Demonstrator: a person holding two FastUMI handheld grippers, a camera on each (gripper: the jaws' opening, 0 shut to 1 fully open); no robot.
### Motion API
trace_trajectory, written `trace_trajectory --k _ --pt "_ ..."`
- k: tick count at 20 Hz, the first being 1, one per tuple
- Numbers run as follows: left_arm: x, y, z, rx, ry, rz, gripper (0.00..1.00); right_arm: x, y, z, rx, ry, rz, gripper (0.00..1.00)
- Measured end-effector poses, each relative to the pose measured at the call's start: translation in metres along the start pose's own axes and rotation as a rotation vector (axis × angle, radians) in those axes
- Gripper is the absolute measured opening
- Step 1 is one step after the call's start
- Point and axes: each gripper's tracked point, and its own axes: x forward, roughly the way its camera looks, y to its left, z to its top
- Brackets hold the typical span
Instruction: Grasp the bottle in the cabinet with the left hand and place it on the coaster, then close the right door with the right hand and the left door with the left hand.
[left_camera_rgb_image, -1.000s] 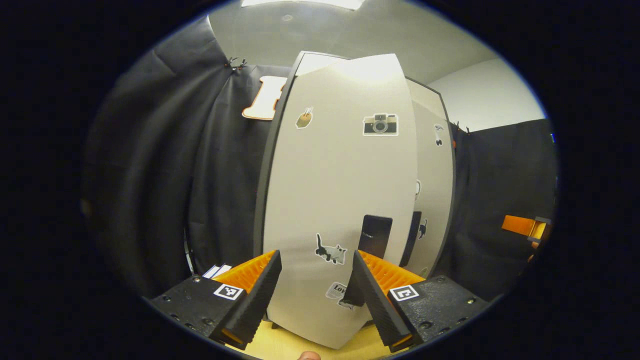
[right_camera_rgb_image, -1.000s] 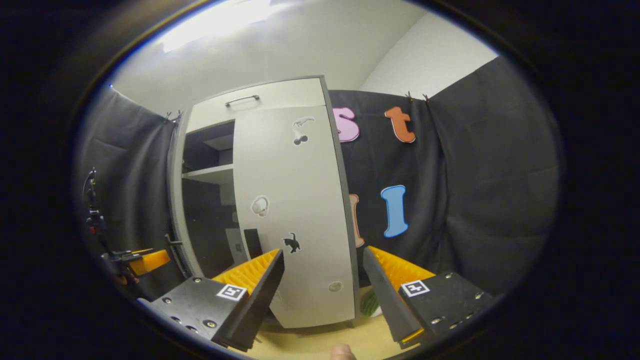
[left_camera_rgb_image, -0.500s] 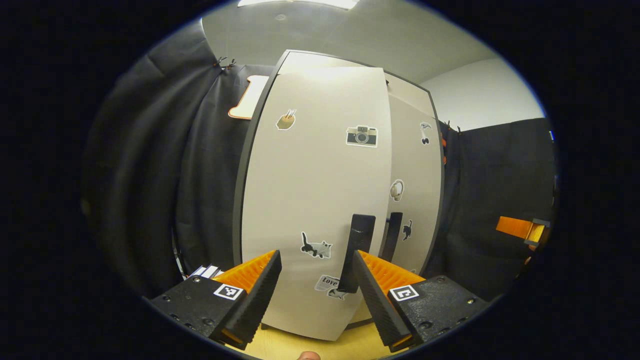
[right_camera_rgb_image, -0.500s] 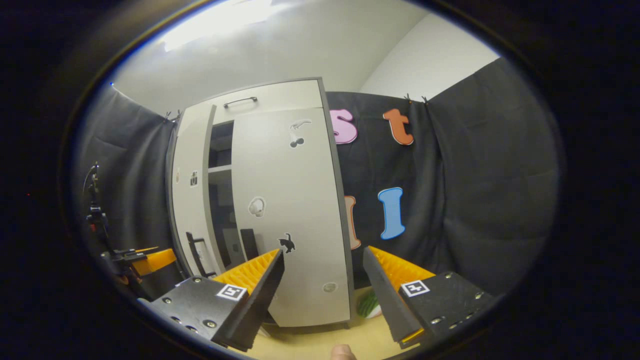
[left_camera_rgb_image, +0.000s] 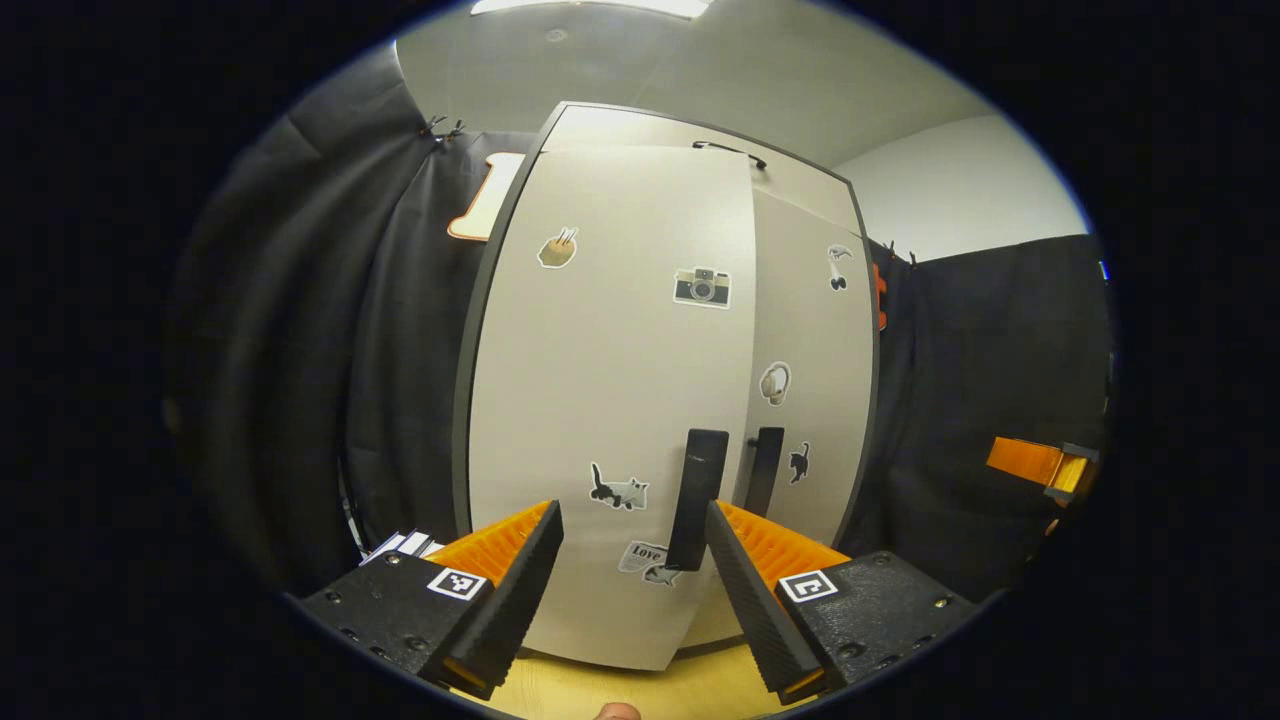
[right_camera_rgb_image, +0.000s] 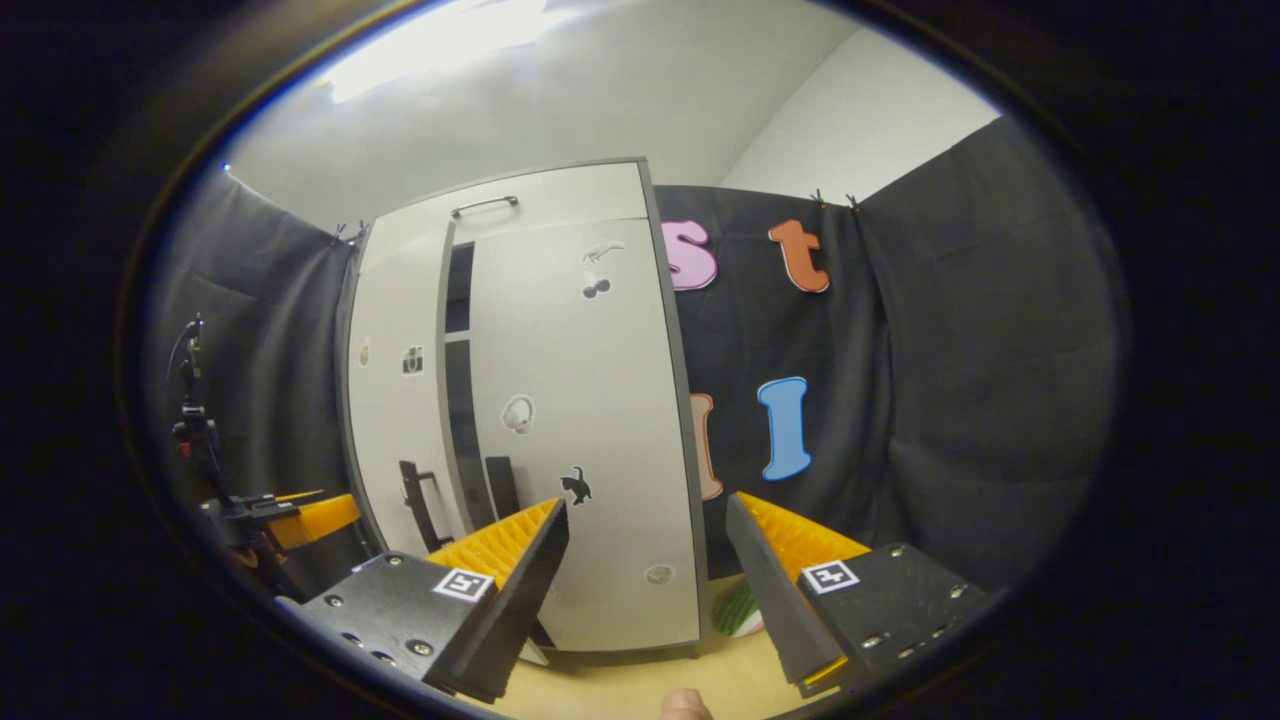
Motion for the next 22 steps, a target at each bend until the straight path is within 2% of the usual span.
trace_trajectory --k 4,5,6,8,9,10,12,13,17,18,19,22 --pt "0.001 -0.009 0.009 0.008 0.008 0.015 0.91 0.005 -0.004 0.006 -0.006 -0.008 0.007 0.96" --pt "0.001 -0.013 0.014 0.005 0.009 0.019 0.91 0.008 -0.005 0.008 -0.004 -0.009 0.011 0.92" --pt "0.002 -0.019 0.021 0.002 0.006 0.025 0.91 0.011 -0.007 0.012 0.000 -0.016 0.017 0.96" --pt "0.004 -0.032 0.038 0.002 -0.014 0.033 0.91 0.015 -0.011 0.022 0.006 -0.032 0.027 0.96" --pt "0.005 -0.040 0.047 0.006 -0.028 0.034 0.91 0.018 -0.014 0.026 0.008 -0.039 0.031 0.92" --pt "0.007 -0.049 0.053 0.011 -0.036 0.037 0.91 0.021 -0.016 0.031 0.008 -0.047 0.038 0.97" --pt "0.009 -0.068 0.062 0.015 -0.038 0.040 0.91 0.024 -0.022 0.038 0.006 -0.056 0.055 0.97" --pt "0.010 -0.079 0.065 0.013 -0.043 0.038 0.91 0.025 -0.025 0.041 0.006 -0.059 0.065 0.92" --pt "0.010 -0.117 0.068 0.023 -0.056 0.045 0.91 0.030 -0.046 0.044 -0.006 -0.060 0.098 0.92" --pt "0.010 -0.127 0.066 0.031 -0.054 0.050 0.91 0.031 -0.052 0.044 -0.010 -0.057 0.105 0.96" --pt "0.009 -0.135 0.067 0.037 -0.057 0.055 0.91 0.032 -0.058 0.045 -0.012 -0.056 0.113 0.92" --pt "0.008 -0.158 0.065 0.049 -0.062 0.082 0.91 0.032 -0.073 0.046 -0.020 -0.051 0.143 0.92"
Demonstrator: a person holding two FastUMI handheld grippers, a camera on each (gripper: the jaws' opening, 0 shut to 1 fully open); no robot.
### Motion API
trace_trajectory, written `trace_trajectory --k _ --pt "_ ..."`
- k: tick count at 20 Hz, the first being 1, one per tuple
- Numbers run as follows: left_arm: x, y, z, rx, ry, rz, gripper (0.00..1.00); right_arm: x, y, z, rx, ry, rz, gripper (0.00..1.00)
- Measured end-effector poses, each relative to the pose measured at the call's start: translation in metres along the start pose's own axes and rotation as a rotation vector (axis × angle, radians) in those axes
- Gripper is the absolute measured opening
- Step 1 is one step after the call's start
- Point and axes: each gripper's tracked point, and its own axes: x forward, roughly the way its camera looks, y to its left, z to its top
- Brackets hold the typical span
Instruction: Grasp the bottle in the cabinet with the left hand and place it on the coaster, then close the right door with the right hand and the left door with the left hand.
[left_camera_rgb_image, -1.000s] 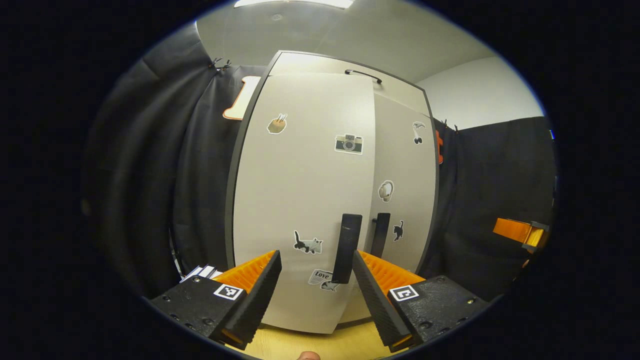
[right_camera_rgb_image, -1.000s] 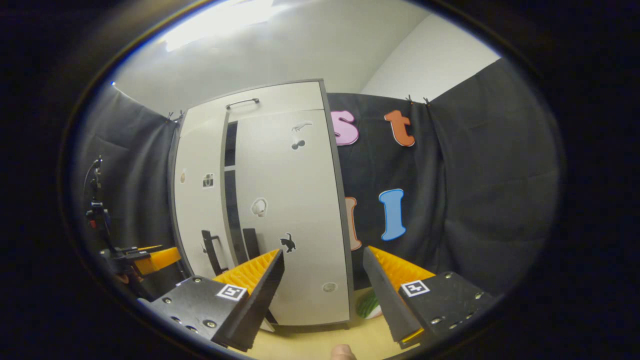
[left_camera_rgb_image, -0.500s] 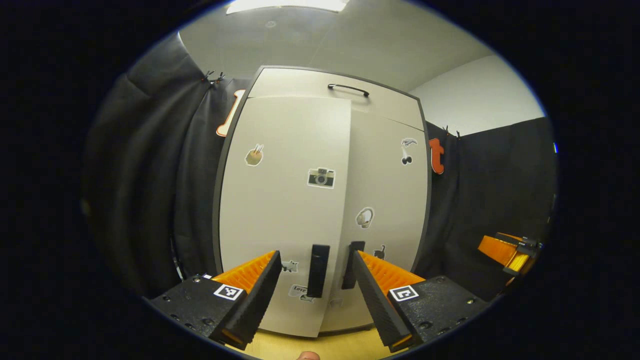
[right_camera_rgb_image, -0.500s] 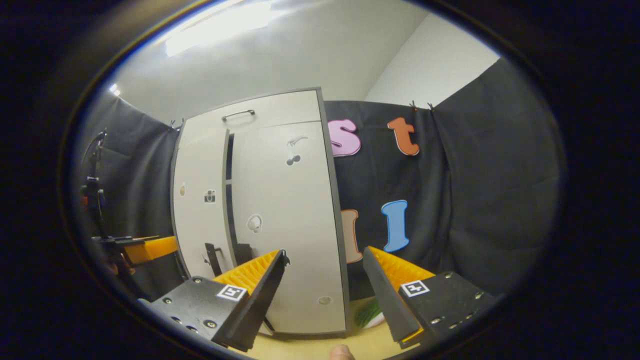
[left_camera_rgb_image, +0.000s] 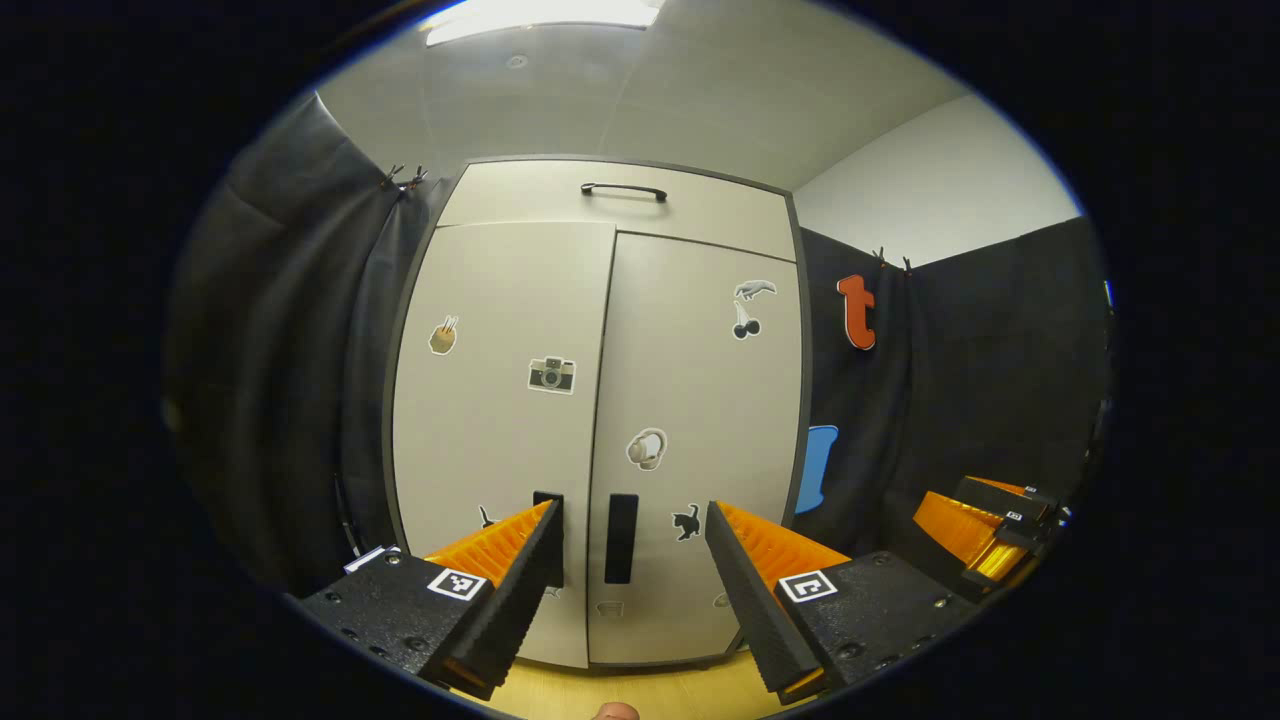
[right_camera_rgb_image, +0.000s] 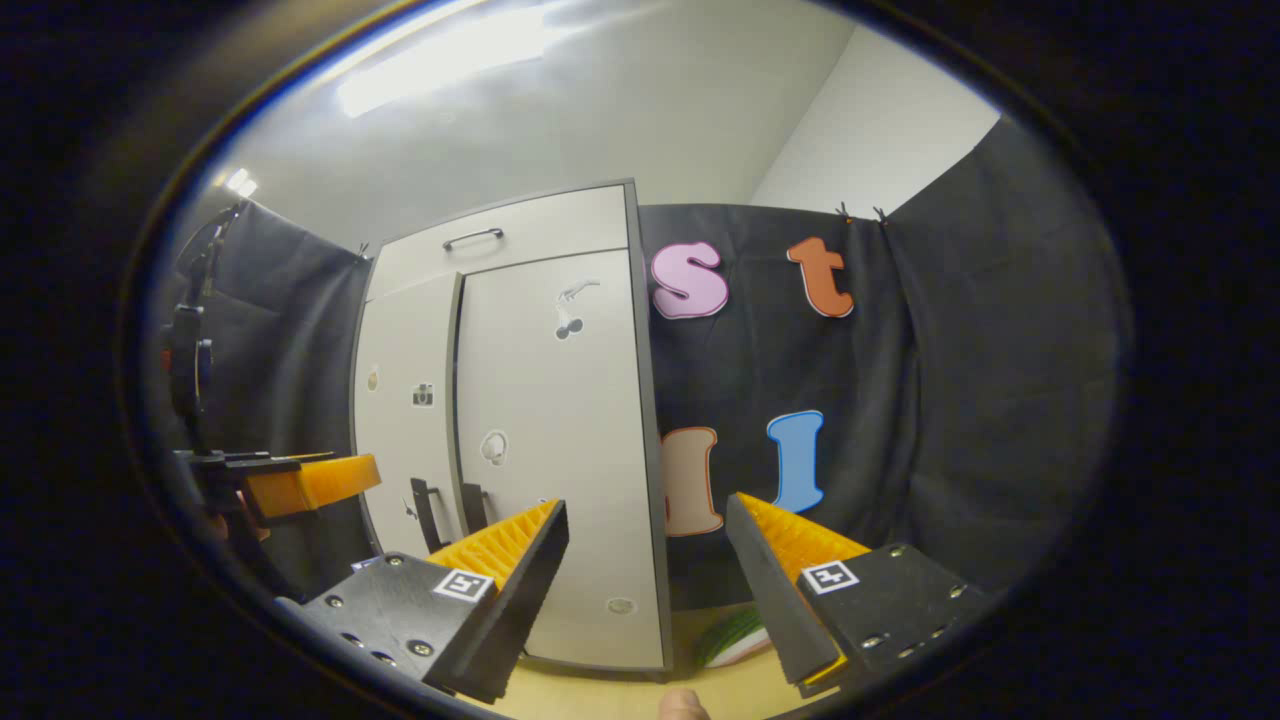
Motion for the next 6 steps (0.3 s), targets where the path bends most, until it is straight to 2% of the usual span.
trace_trajectory --k 5,6 --pt "-0.004 -0.030 0.000 -0.005 -0.014 0.063 0.92 -0.003 -0.028 0.001 -0.010 0.008 0.038 0.92" --pt "-0.004 -0.036 -0.001 -0.004 -0.017 0.071 0.87 -0.004 -0.034 0.002 -0.007 0.006 0.044 0.92"
